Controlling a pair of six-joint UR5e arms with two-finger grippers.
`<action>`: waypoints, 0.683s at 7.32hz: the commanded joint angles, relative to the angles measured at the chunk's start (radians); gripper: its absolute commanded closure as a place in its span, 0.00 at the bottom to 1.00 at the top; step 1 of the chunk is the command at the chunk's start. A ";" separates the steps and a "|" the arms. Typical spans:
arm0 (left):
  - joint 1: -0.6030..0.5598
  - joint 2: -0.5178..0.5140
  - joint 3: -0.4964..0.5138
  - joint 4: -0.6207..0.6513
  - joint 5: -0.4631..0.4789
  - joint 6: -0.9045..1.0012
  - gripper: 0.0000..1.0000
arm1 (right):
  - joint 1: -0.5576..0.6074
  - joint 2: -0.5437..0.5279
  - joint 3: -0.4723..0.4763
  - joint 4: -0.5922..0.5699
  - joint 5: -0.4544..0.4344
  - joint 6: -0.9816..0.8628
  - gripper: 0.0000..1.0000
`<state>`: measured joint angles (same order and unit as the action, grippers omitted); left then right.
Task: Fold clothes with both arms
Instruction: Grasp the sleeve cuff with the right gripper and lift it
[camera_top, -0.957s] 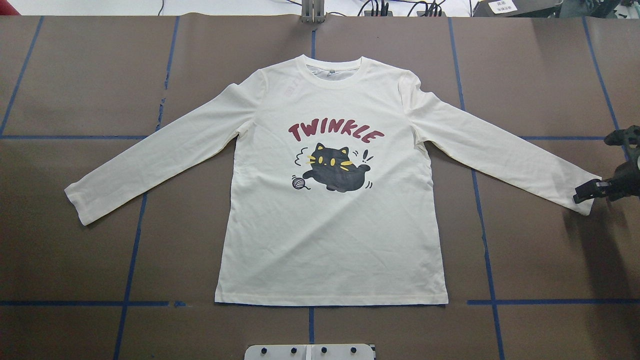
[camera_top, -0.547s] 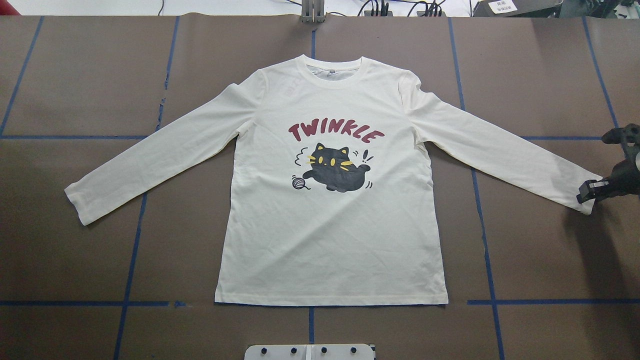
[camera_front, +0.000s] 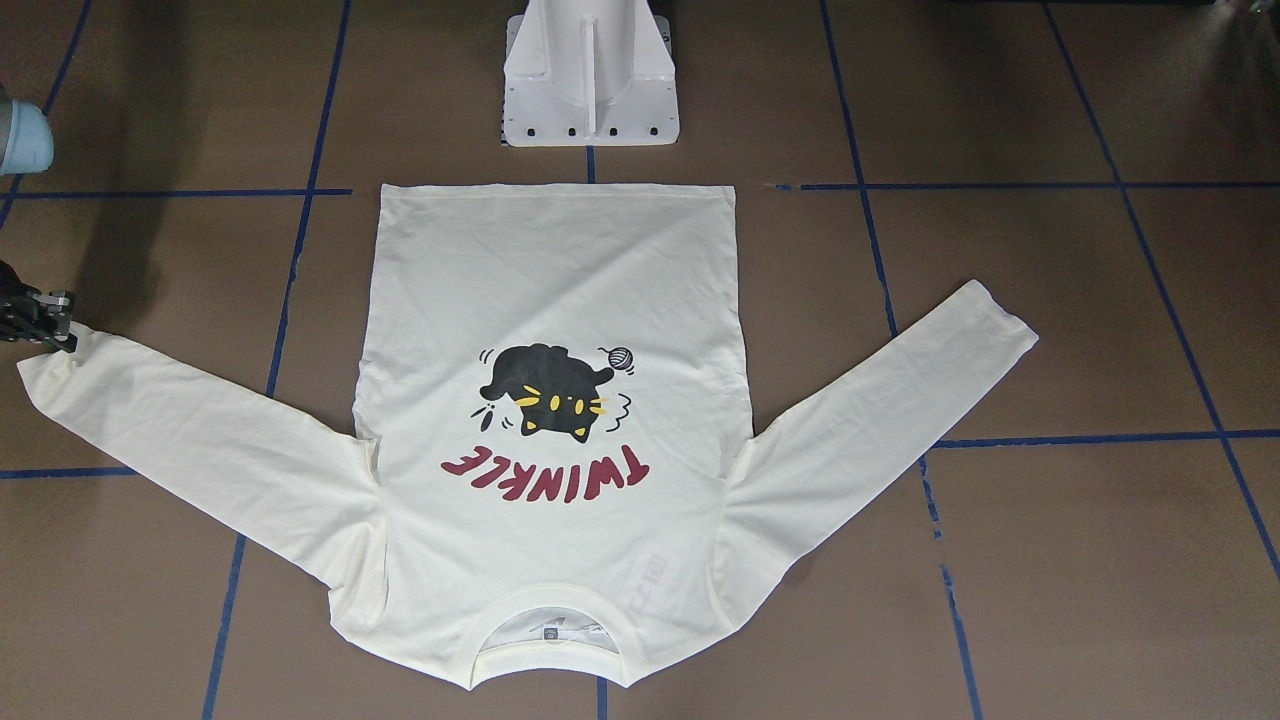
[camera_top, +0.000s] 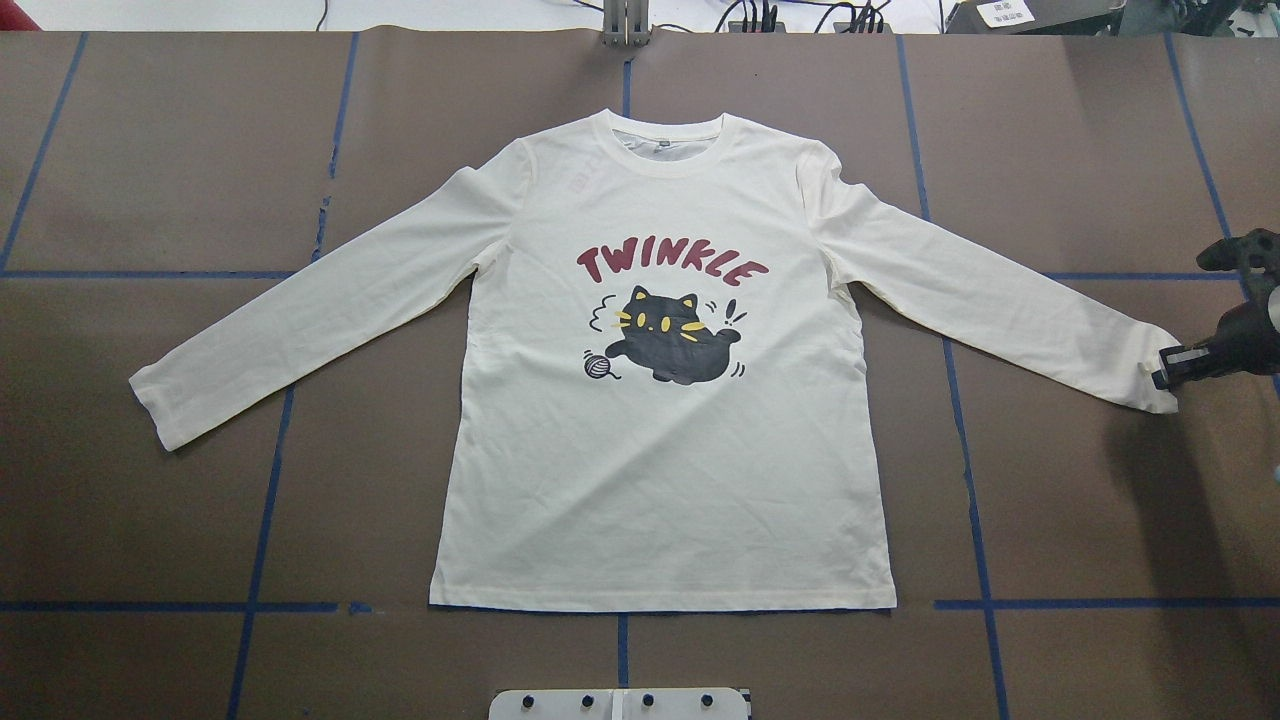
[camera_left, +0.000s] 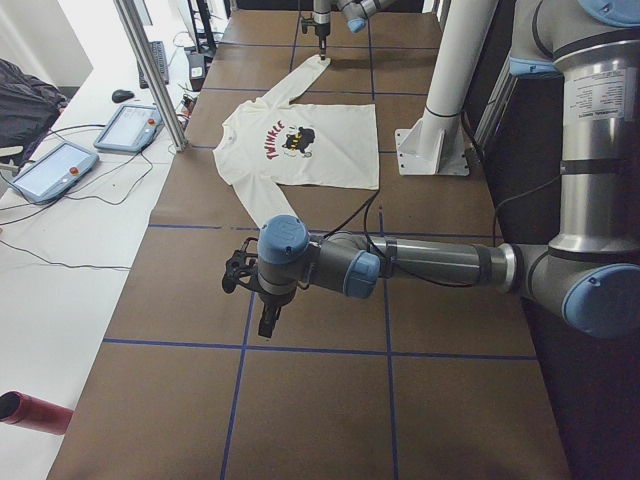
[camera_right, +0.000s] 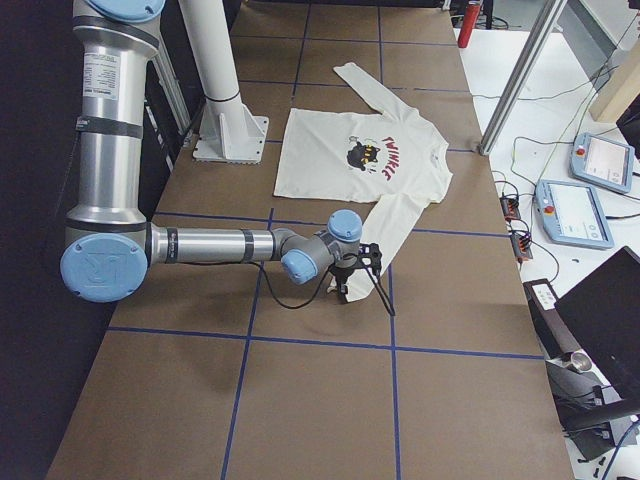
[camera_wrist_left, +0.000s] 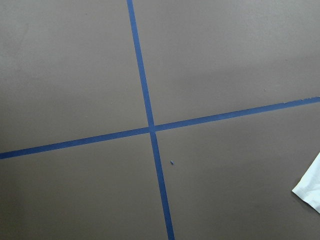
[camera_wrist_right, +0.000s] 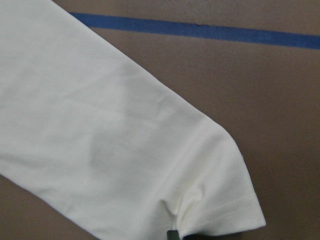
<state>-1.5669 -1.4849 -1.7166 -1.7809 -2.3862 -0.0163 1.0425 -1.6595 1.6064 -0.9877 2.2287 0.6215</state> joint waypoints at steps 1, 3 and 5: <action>-0.001 0.000 -0.003 0.000 -0.002 -0.002 0.00 | 0.026 0.096 0.021 -0.003 0.008 0.012 1.00; -0.001 -0.008 0.003 0.000 -0.002 -0.004 0.00 | 0.028 0.310 0.001 -0.011 0.060 0.177 1.00; -0.001 -0.008 0.006 0.000 -0.002 -0.005 0.00 | 0.007 0.578 -0.104 -0.032 0.101 0.358 1.00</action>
<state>-1.5675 -1.4918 -1.7125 -1.7810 -2.3882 -0.0203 1.0636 -1.2428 1.5671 -1.0114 2.3059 0.8730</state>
